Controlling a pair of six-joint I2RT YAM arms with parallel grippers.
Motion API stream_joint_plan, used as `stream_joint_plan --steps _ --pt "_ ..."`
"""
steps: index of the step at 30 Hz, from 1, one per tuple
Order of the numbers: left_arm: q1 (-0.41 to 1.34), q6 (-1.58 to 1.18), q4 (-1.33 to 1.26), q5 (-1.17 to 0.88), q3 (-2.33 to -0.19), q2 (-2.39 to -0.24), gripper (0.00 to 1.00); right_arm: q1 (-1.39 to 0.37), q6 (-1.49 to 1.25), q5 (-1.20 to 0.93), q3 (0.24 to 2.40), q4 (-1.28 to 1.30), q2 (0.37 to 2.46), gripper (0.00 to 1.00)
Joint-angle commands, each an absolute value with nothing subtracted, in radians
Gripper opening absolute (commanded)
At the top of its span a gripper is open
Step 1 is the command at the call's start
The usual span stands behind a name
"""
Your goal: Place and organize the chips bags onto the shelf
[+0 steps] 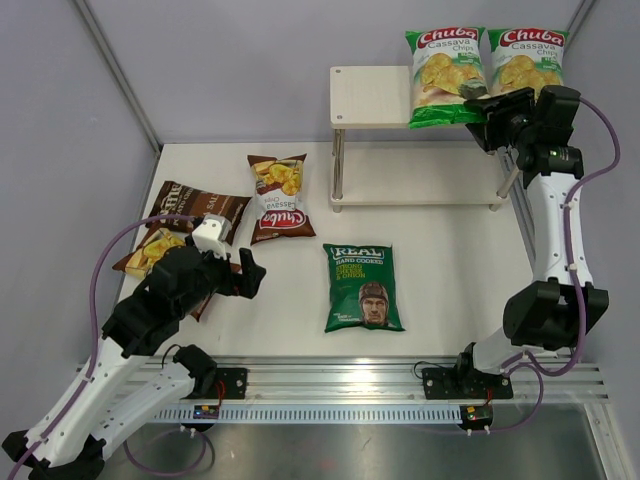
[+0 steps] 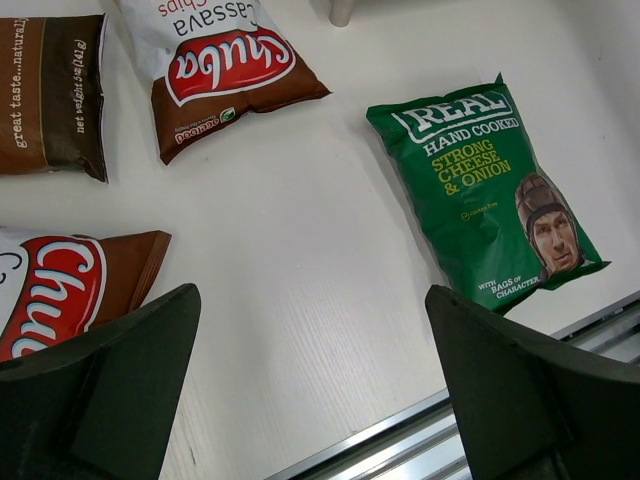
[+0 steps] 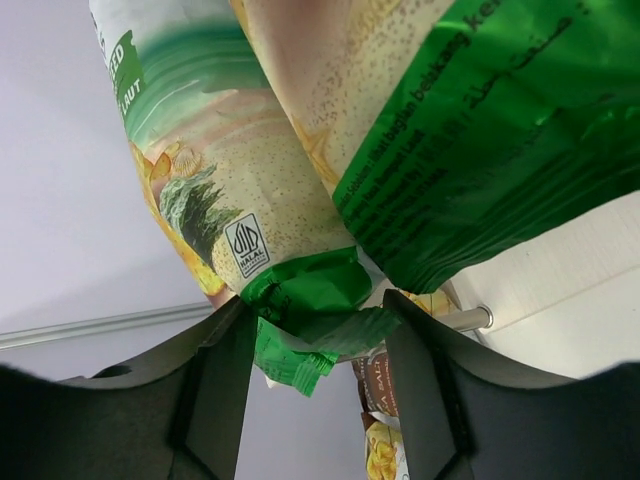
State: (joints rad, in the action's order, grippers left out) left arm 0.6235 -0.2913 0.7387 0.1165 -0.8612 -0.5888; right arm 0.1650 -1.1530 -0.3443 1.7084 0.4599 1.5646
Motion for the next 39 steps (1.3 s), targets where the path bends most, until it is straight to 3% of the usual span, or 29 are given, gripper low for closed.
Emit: stream_joint_plan --steps 1,7,11,12,13,22,26,30,39 --pt "0.620 -0.273 0.692 0.095 -0.856 -0.584 0.99 0.172 -1.112 -0.371 1.743 0.474 1.514 0.61" --pt "0.620 -0.285 0.687 0.098 -0.859 -0.592 0.99 0.173 -1.094 -0.422 1.717 0.453 1.482 0.71" --pt "0.620 -0.336 0.692 0.113 -0.871 -0.614 0.99 0.173 -1.055 -0.439 1.727 0.465 1.450 0.85" --pt "0.620 -0.368 0.692 0.115 -0.883 -0.632 0.99 0.175 -1.023 -0.442 1.732 0.483 1.441 0.97" --pt "0.620 -0.391 0.695 0.120 -0.890 -0.641 0.99 0.175 -1.002 -0.451 1.738 0.495 1.433 1.00" --pt "0.620 -0.604 0.428 -0.073 -0.752 -0.816 0.99 0.175 -0.703 -0.412 1.534 0.574 1.165 0.99" --pt "0.620 -0.650 0.179 -0.251 -0.692 -0.964 0.99 0.175 -0.817 -0.639 1.225 0.291 0.985 0.99" --pt "0.620 -0.695 0.046 -0.322 -0.696 -1.135 0.99 0.175 -0.920 -0.794 1.056 0.097 0.853 0.99" --pt "0.620 -0.810 -0.227 -0.457 -0.739 -1.544 0.99 0.175 -1.011 -0.908 0.855 0.074 0.692 1.00"
